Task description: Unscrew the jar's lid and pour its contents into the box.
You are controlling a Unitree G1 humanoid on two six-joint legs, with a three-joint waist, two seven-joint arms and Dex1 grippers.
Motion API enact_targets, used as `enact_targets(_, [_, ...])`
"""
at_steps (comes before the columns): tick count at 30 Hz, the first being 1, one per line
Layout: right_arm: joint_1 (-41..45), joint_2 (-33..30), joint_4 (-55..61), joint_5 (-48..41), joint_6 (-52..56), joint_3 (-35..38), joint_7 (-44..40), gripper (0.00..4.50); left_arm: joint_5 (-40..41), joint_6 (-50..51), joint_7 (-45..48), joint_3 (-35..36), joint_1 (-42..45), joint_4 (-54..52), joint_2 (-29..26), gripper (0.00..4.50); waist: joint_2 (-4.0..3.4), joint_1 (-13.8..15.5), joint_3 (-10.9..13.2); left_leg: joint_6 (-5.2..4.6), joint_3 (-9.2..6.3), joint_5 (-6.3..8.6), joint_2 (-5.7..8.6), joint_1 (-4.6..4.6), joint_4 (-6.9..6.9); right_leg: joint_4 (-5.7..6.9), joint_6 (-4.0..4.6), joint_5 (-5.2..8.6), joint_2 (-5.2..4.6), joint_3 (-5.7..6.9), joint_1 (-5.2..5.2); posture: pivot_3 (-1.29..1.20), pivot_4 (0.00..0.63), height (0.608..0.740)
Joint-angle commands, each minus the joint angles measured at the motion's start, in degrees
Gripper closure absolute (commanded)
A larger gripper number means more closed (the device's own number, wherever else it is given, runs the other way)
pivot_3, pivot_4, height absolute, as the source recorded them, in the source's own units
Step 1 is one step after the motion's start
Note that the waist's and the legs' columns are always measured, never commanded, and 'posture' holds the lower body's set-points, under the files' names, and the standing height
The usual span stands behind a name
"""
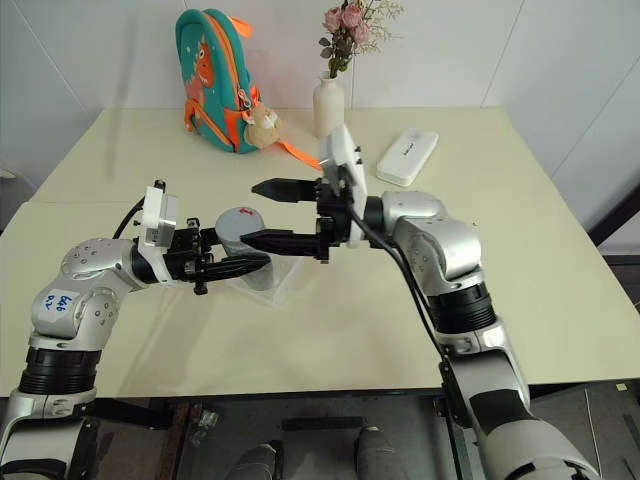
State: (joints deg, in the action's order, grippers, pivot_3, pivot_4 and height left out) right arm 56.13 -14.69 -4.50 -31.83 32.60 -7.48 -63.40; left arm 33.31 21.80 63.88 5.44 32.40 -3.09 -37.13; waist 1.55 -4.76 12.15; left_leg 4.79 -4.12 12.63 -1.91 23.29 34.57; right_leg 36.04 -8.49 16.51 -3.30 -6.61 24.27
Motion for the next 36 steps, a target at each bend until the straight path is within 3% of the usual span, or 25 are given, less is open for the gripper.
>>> enact_targets(1, [1.6,2.1,0.9,2.5,-2.4,-1.9,2.2,0.03,0.2,-0.5,-0.1,0.3,0.7,-1.5,0.1,2.53,0.00,-0.1,0.0,0.00,0.00,0.00,0.00,0.00,0.00,0.01,0.00,0.00,0.00,0.00,0.00,0.00,0.150,0.740])
enact_targets(13, [5.2,5.3,-4.4,7.9,-7.4,-2.9,3.4,0.03,0.3,-0.4,-0.1,0.0,1.0,-1.4,0.5,2.53,0.00,-0.1,0.0,0.00,0.00,0.00,0.00,0.00,-0.01,0.02,0.00,0.00,0.00,0.00,0.01,0.00,0.150,0.740])
enact_targets(29, [2.6,-4.1,-3.7,4.4,-6.0,0.9,-2.9,0.03,0.7,-0.5,-0.2,0.4,0.9,-1.3,0.1,2.53,0.00,0.0,0.0,0.00,0.00,0.00,0.00,0.00,0.00,0.01,0.00,0.00,0.00,0.00,0.01,0.00,0.150,0.740])
enact_targets(36, [2.6,-4.8,-3.9,3.6,-5.2,1.3,-4.3,0.03,1.1,-0.2,-0.3,0.6,0.7,-1.9,0.4,2.53,0.00,-0.2,0.0,0.00,0.00,0.00,-0.01,-0.01,-0.01,0.03,0.00,0.00,0.01,0.00,0.01,0.00,0.150,0.740])
